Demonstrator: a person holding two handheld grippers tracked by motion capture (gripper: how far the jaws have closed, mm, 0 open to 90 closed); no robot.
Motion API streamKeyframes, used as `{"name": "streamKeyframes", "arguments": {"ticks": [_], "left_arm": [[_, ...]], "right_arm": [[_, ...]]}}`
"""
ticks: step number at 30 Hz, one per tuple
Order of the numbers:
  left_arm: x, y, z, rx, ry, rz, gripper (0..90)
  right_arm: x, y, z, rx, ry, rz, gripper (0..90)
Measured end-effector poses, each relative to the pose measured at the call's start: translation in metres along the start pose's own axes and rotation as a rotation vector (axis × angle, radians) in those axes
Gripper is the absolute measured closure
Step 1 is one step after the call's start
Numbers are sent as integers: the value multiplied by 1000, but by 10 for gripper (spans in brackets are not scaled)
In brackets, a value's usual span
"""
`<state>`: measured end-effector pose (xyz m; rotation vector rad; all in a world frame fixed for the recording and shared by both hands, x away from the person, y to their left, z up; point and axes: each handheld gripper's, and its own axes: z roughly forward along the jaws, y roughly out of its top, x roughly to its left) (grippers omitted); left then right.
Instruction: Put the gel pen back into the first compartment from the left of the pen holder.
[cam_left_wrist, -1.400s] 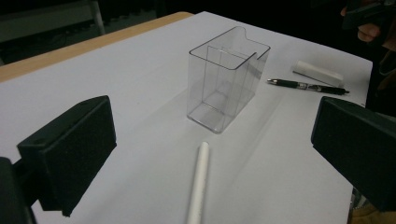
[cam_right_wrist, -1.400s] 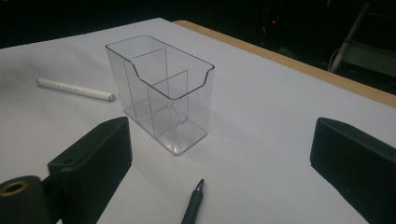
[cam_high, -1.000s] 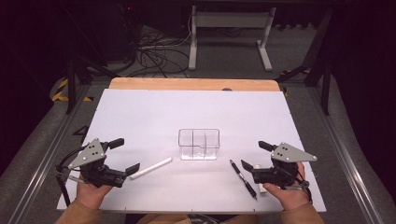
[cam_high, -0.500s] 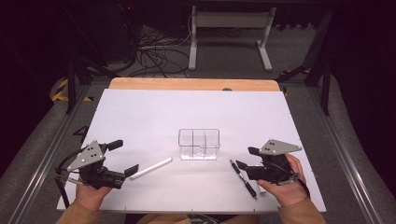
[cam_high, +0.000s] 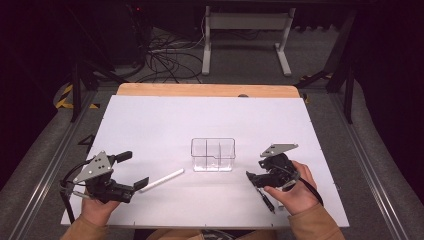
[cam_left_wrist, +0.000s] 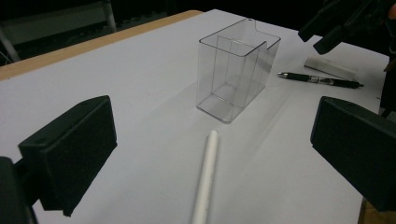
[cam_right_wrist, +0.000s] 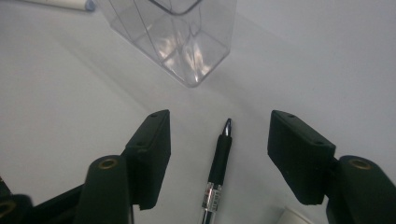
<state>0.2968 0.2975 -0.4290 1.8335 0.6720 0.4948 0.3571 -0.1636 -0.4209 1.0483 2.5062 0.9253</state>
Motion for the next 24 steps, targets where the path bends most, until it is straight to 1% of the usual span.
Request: {"name": "streamKeyframes", "arguments": {"ticks": [1,2,3,4,5,7,8,9,10,11,12,13,16,17,19,20,21,22,24], "left_arm": [[0,0,0,3,-2,1,12],[0,0,0,2,1,6,13],[0,-1,0,3,0,2,13],[0,-1,0,3,0,2,13],[0,-1,0,3,0,1,13],[0,-1,0,2,-2,-1,13],[0,-1,0,3,0,4,13],[0,-1,0,2,-2,0,13],[0,-1,0,5,-2,5,13],[0,-1,0,4,2,8,13],[-1,-2,0,2,-1,0,13],[0,-2,0,5,5,8,13],[0,-3,1,8,2,2,13],[0,-3,1,9,4,6,14],[0,-3,0,13,4,9,16],[0,-3,0,13,3,8,18],[-1,-3,0,13,0,7,18],[-1,-2,0,12,0,7,19],[-1,-2,0,10,-1,4,19]], "right_arm": [[0,1,2,18,-5,7,406],[0,2,6,62,-22,13,414],[-1,3,7,75,-24,20,415],[-1,3,7,75,-24,20,415],[-1,4,8,101,-23,34,420],[-1,4,9,105,-31,36,423],[-2,5,9,113,-34,32,423],[-2,5,10,120,-36,43,423],[-3,6,10,126,-28,53,423],[-3,6,10,126,-28,53,423],[-4,6,10,124,-10,61,419],[-4,6,10,124,-10,61,419],[-5,6,13,134,-17,63,423],[-5,6,13,133,-16,73,436],[-5,6,14,132,-19,77,439],[-6,5,15,141,-23,111,488],[-6,5,15,141,-23,111,488],[-6,5,16,152,-16,161,519],[-6,5,16,155,-15,167,523]]}}
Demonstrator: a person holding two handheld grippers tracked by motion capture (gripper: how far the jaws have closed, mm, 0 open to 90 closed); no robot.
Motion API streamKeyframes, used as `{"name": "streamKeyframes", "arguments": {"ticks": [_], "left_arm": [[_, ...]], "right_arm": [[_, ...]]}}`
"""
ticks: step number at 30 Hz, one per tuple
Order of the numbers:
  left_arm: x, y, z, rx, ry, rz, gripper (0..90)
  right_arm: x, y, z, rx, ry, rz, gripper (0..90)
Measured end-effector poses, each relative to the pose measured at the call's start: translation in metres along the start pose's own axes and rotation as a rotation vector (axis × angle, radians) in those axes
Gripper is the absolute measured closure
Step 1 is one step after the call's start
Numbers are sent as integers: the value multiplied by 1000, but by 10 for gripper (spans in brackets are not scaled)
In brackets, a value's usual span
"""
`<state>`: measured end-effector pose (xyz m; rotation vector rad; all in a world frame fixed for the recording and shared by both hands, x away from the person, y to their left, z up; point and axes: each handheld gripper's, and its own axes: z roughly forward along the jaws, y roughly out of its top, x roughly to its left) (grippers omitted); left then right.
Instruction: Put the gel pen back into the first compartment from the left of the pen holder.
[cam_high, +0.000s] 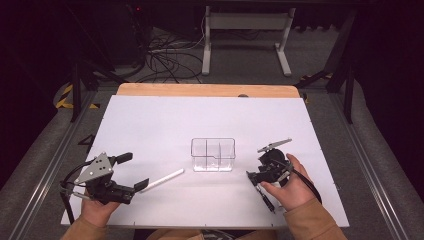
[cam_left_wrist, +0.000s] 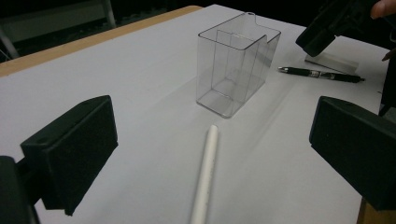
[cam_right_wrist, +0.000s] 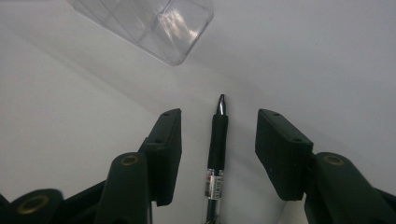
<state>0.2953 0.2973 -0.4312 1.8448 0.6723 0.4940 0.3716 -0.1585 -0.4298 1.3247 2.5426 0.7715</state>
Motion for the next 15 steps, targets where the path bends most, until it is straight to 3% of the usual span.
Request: {"name": "streamKeyframes", "arguments": {"ticks": [1,12,15], "left_arm": [[0,0,0,-3,1,0,19],[0,0,1,9,-6,-1,22],[1,0,0,9,0,9,22]], "right_arm": [[2,0,1,-1,-8,27,533],[5,2,12,86,-21,53,571],[7,2,15,119,-31,80,601]]}}
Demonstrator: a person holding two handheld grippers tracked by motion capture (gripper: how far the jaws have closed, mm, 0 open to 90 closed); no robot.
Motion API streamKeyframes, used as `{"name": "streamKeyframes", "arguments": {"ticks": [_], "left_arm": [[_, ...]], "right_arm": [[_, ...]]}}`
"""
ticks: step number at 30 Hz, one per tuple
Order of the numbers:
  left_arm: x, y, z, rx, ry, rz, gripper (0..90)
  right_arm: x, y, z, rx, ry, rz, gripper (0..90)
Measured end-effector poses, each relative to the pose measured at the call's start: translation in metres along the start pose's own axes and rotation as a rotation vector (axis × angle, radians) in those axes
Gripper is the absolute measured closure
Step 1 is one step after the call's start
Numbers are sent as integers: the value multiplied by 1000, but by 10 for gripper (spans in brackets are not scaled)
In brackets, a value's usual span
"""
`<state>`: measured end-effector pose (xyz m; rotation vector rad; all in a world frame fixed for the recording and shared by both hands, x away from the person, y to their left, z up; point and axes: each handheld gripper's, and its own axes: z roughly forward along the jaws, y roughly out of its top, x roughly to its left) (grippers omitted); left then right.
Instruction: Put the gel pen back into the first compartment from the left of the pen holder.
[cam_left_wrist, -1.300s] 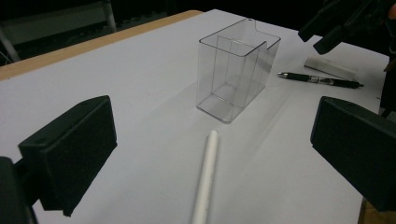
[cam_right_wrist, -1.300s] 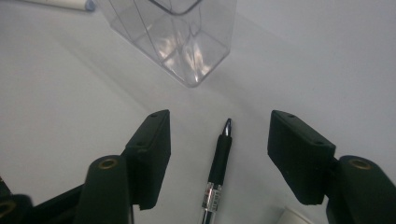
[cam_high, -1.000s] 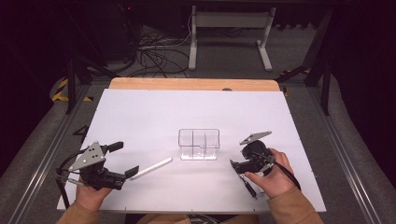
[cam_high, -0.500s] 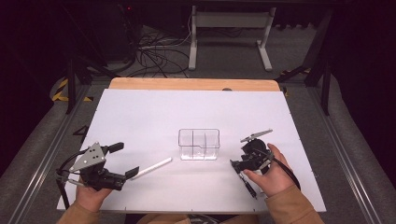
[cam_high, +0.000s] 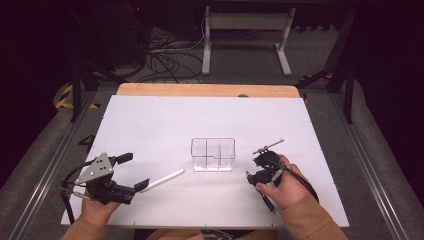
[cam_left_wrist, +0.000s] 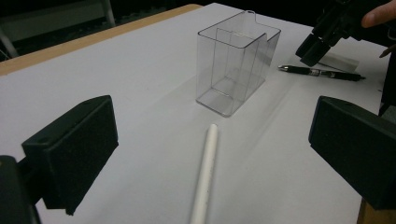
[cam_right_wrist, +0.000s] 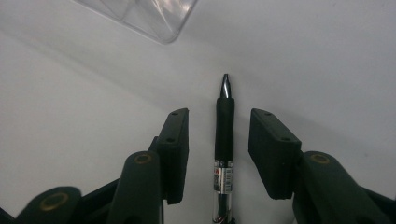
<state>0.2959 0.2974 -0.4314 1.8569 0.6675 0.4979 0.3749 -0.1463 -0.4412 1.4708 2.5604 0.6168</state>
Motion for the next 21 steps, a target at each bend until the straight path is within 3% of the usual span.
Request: {"name": "streamKeyframes", "arguments": {"ticks": [7,14,21], "left_arm": [[-1,0,1,2,-4,-1,22],[-1,0,1,-1,-1,-1,22],[-1,0,1,0,-7,-4,22]], "right_arm": [[2,-2,4,35,-18,46,650],[3,-2,10,77,-50,23,684],[5,-3,15,109,-73,31,735]]}}
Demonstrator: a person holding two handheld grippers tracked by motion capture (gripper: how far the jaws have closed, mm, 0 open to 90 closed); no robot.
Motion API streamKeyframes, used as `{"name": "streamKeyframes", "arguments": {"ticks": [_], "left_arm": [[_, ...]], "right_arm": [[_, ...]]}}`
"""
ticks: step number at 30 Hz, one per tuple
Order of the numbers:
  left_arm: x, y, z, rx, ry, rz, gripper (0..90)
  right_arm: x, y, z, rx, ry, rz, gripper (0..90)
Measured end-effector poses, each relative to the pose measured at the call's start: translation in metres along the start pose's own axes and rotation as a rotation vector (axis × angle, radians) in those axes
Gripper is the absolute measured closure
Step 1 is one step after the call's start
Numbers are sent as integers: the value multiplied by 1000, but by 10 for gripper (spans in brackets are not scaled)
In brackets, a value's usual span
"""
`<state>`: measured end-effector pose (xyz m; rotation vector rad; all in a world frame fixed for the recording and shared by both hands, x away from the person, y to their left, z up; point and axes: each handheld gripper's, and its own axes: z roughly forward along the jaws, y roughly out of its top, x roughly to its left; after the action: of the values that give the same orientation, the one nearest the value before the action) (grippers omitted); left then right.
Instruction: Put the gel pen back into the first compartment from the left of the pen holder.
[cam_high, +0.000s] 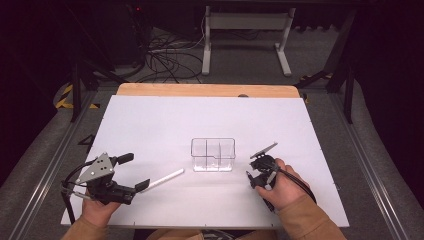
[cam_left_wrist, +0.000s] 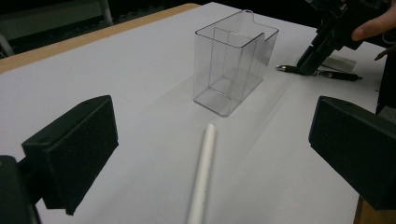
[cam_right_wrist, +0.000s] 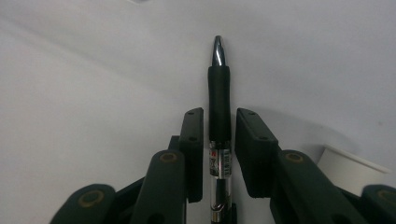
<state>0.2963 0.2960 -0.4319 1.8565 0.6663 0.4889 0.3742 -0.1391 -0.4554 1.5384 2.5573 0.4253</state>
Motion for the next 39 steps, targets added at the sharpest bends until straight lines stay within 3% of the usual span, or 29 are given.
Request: {"name": "streamKeyframes", "arguments": {"ticks": [13,26,39], "left_arm": [[0,0,0,-4,-1,-6,22],[0,0,0,-2,0,-3,22],[-1,0,-1,-5,0,-4,22]], "right_arm": [[3,-1,3,5,-41,5,794],[4,0,2,10,-39,2,801],[4,-1,-22,-68,-15,0,801]]}}
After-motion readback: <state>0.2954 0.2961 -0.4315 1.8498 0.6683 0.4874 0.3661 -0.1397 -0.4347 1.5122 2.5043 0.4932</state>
